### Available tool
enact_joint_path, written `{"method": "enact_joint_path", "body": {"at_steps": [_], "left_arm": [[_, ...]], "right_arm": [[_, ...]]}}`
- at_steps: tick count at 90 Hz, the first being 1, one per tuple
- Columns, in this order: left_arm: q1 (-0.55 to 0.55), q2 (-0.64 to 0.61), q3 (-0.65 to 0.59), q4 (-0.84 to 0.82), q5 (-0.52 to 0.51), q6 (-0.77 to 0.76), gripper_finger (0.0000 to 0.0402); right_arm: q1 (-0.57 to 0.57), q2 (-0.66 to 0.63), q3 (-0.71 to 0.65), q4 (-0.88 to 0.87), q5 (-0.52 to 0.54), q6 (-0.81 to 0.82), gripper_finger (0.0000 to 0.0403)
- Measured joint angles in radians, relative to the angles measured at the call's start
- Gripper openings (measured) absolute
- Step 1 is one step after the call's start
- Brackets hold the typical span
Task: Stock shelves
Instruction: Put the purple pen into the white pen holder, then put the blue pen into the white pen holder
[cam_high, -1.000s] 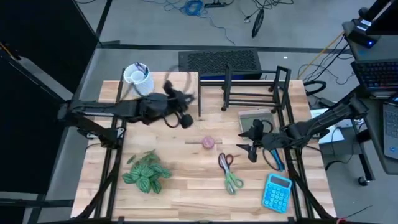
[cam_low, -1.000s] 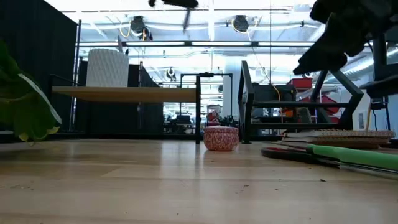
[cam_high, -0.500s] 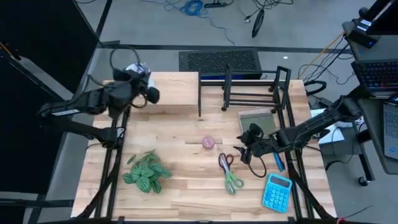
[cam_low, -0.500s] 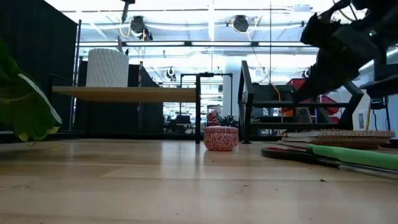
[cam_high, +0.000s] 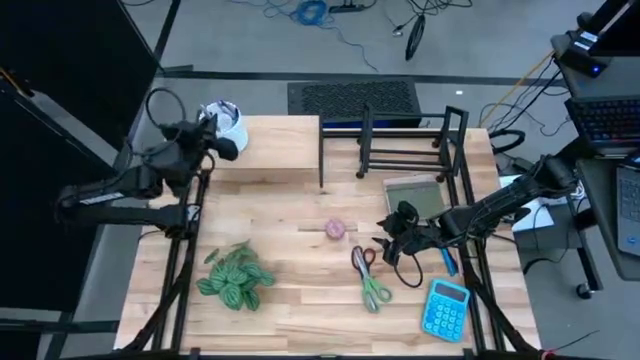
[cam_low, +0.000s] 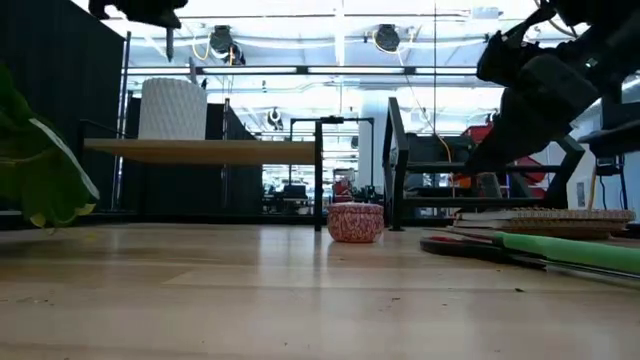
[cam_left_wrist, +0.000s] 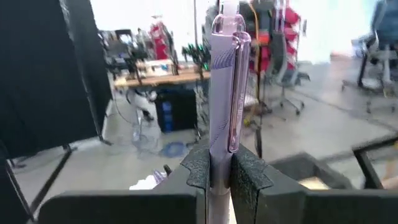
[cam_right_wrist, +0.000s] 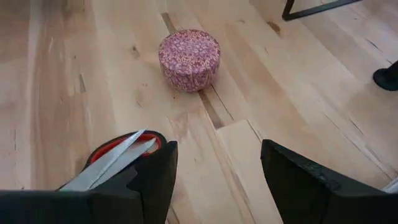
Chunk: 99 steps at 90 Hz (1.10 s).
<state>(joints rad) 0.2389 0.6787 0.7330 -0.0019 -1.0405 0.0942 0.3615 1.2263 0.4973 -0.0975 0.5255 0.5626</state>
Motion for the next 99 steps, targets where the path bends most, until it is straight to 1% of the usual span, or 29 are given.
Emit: {"method": "enact_joint_path", "body": {"at_steps": [6,15,25,45,58,67,88,99], "left_arm": [[0.033,0.001,-0.031,0.061,0.024,0.019,0.0015],[0.099,0.009,-0.057,0.101,0.099,0.019,0.0015],[0.169,0.021,-0.085,0.134,0.153,0.016,0.0015],[0.253,0.07,-0.09,0.121,0.286,-0.062,0.0015],[0.263,0.111,-0.09,0.111,0.295,-0.063,0.0021],[0.262,0.124,-0.09,0.103,0.298,-0.079,0.0041],[0.264,0.122,-0.09,0.008,0.298,-0.088,0.0079],[0.264,0.107,-0.084,-0.014,0.306,-0.088,0.0112]], "right_arm": [[0.0,0.0,0.0,0.006,0.0,0.012,0.0212],[0.0,0.0,0.0,0.015,0.0,0.025,0.0212],[0.0,0.0,0.0,0.02,0.0,0.026,0.0212],[0.0,0.0,0.0,0.02,0.0,0.053,0.0212],[0.0,0.0,0.0,0.02,0.0,0.054,0.0212],[0.0,0.0,0.0,0.019,-0.003,0.054,0.0212],[0.0,0.0,0.0,0.018,-0.007,0.054,0.0212],[0.0,0.0,0.0,0.018,-0.008,0.053,0.0212]]}}
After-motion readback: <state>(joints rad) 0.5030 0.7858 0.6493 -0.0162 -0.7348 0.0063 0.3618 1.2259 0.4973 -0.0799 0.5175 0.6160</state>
